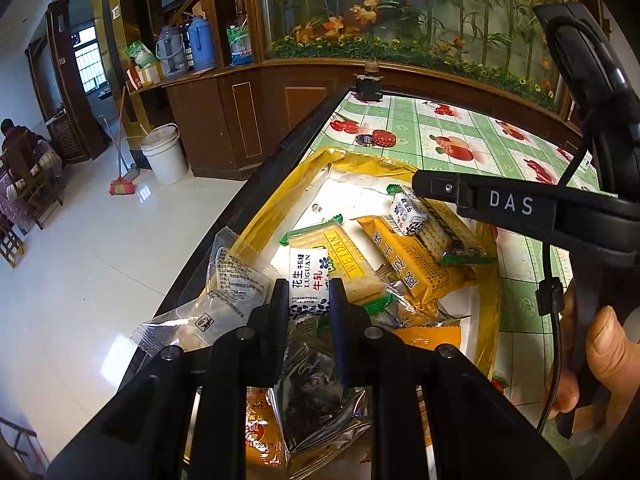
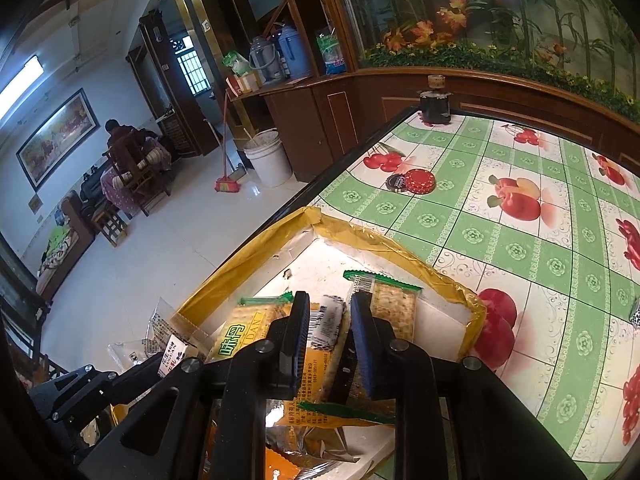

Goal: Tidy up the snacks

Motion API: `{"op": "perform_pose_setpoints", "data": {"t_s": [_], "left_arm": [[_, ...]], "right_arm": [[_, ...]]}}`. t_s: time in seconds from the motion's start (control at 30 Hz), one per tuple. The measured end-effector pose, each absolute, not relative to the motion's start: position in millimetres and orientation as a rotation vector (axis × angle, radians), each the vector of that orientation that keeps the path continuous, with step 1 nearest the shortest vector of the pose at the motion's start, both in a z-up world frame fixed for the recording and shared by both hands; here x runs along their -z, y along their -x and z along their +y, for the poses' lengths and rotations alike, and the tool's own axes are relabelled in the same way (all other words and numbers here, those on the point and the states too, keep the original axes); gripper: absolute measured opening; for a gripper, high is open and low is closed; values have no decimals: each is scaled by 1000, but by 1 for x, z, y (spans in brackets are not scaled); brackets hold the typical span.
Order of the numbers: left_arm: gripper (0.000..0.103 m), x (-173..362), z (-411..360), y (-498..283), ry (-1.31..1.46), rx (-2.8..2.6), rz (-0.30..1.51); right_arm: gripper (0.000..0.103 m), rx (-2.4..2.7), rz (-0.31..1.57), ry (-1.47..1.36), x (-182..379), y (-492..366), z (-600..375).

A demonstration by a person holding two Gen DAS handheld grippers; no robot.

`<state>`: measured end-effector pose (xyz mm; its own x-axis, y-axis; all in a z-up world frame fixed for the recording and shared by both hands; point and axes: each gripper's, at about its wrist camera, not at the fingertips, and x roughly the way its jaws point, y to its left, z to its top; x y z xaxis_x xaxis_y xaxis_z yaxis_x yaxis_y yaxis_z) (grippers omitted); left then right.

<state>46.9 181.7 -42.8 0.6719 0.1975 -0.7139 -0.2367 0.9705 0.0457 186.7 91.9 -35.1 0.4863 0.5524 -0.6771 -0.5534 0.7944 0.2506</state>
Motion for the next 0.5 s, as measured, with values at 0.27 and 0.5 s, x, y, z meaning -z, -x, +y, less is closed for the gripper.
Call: {"op": "perform_pose_setpoints", "data": {"t_s": [0.27, 0.5], "left_arm": [[66, 32, 180, -38, 63, -267, 749], [76, 24, 178, -34, 60, -275, 732]], "right_arm": [[60, -667, 790, -22, 26, -180, 83], [61, -670, 779, -34, 18, -170, 76]]}}
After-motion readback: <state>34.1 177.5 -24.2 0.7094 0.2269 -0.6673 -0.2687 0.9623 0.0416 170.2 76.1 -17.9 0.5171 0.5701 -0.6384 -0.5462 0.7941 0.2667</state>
